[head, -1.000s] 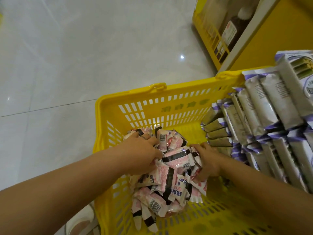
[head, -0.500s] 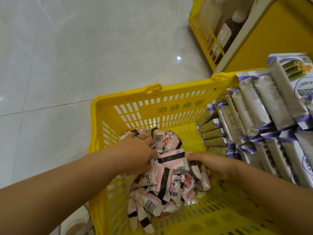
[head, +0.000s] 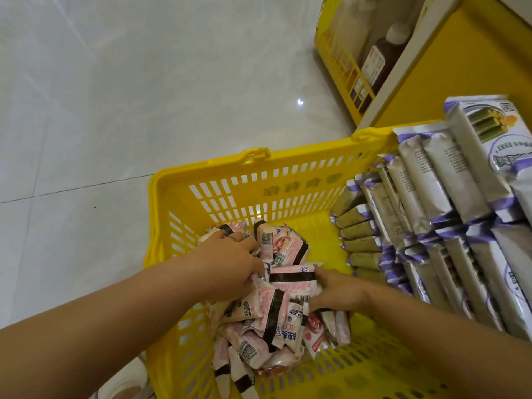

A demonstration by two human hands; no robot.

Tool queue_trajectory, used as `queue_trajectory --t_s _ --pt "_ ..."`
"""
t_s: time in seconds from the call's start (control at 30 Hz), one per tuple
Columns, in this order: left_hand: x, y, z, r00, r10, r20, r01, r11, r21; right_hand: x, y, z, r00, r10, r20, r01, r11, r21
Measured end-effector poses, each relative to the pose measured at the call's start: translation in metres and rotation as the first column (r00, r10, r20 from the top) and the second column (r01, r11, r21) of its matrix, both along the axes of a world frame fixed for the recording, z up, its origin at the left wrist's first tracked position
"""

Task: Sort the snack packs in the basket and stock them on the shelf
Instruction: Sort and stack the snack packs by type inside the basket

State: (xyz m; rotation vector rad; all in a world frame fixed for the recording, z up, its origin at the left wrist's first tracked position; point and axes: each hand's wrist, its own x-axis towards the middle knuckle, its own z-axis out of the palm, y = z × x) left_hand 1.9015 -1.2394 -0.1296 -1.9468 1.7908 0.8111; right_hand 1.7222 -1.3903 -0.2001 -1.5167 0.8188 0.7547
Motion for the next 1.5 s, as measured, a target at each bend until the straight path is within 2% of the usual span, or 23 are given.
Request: queue_trajectory --t_s 0.13,0.23,0.47,0.7,0.87,1.03,1.23,1.33,1.5 --pt "0.000 0.000 -0.001 1.000 -0.003 0.010 0.003 1.000 -0.003 -0.002 0.004 0.002 0.996 -0.085 0.034 0.084 0.996 0.009" --pt "0.000 0.000 -0.002 1.000 0.002 0.002 -0.002 1.000 -0.003 0.006 0.002 0.001 0.992 -0.125 0.021 0.126 0.991 -0.048" --pt "0.000 0.000 -0.001 1.000 0.010 0.001 -0.010 1.000 0.000 0.016 -0.008 0.000 0.976 -0.218 0.027 0.218 0.976 0.016" --pt "-0.001 0.000 0.002 1.000 0.019 0.000 -0.019 1.000 0.001 0.013 -0.001 -0.001 0.966 -0.256 0.035 0.257 0.965 -0.049" --pt "-0.001 0.000 0.003 1.000 0.029 -0.007 -0.029 1.000 0.001 0.016 0.001 0.000 0.983 -0.181 -0.041 0.182 0.983 0.020" --pt "-0.001 -0.001 0.003 1.000 0.028 -0.003 -0.028 1.000 0.009 0.015 0.014 0.001 0.982 -0.174 -0.076 0.183 0.974 0.132" --pt "-0.002 -0.002 0.003 1.000 0.022 0.012 -0.023 0.999 0.028 0.011 0.009 0.006 0.998 -0.065 -0.014 0.065 0.998 -0.015" --pt "-0.001 -0.002 0.003 1.000 0.009 0.016 -0.010 1.000 0.030 0.009 -0.005 0.012 0.999 -0.012 -0.047 0.008 0.997 -0.077" --pt "-0.001 -0.001 0.005 0.994 -0.044 0.099 0.036 0.996 0.082 -0.003 -0.027 0.030 0.995 -0.048 -0.083 0.040 0.994 -0.107"
